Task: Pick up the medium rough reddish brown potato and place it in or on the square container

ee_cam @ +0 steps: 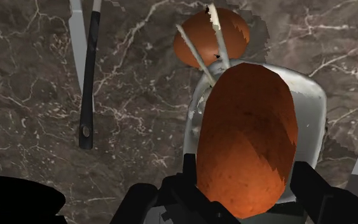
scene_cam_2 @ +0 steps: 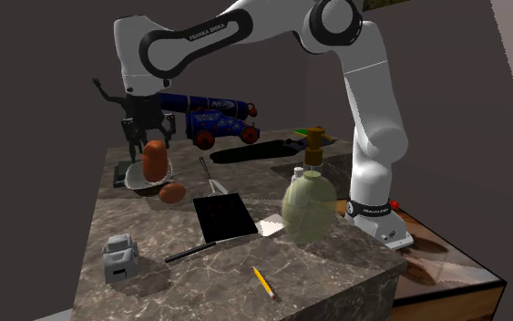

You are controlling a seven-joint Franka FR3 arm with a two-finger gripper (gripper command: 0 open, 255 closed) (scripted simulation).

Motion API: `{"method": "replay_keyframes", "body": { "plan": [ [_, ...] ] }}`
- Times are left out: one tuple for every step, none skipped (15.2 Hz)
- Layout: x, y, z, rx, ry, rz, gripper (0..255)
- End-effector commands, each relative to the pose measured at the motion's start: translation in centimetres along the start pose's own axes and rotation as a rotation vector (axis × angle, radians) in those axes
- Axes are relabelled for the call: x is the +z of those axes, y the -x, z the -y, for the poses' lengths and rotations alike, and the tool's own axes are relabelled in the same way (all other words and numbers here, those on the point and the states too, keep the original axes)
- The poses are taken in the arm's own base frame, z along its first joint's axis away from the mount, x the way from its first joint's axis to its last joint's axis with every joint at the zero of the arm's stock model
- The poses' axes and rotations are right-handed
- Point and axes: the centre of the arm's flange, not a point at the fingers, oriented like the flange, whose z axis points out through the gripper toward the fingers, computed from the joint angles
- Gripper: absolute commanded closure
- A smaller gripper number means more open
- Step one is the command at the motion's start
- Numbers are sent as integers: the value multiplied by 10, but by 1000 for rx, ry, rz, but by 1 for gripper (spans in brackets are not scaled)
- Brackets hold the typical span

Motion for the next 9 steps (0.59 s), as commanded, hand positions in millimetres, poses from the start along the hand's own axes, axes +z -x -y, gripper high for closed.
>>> {"method": "replay_keyframes", "body": {
  "plan": [
    [5,2,0,-3,10,7,255],
    [6,2,0,-3,10,7,0],
    [6,4,0,-3,10,7,0],
    [7,4,-1,-3,10,7,0],
    [7,3,-1,-3,10,7,0],
    [7,4,-1,-3,10,7,0],
    [5,2,0,-3,10,7,0],
    [-8,2,0,-3,10,7,0],
    [-21,2,0,-3,10,7,0]
  ]
}}
